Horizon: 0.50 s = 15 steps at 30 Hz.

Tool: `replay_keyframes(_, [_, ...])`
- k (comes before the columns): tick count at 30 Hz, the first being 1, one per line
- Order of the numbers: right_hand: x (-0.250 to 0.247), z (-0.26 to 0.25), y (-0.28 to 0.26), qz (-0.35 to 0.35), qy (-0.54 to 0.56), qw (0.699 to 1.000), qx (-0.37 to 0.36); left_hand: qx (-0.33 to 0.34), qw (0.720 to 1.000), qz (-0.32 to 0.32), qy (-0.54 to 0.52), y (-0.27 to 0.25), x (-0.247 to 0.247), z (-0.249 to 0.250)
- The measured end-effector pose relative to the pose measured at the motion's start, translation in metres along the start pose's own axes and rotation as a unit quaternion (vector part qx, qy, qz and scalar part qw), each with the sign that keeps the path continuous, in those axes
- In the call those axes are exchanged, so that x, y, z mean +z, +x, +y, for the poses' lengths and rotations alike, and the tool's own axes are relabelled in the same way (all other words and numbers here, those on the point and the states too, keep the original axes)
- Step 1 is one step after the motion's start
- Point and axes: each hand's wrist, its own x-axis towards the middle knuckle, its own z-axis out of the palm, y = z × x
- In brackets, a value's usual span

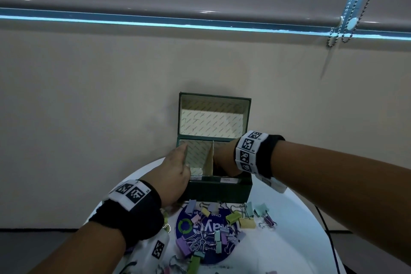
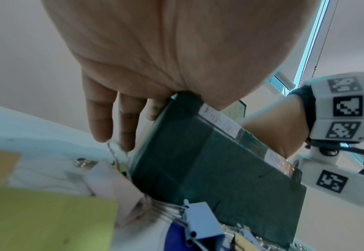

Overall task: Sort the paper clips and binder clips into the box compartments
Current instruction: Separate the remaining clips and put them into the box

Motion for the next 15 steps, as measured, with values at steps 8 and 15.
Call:
replay_keyframes(8, [0.0062,-0.0039,-0.0075,0.041,-0.061,0.997,0.032,-0.005,1.0,0.002,-0.007,0.0004,0.0013,-0.0042])
replay_keyframes(15, [-0.0003,-0.0058,-0.0105,0.032,-0.078,0.996,0.035,-0.01,1.0,0.0,-0.003,-0.0004,0.0012,-0.0035])
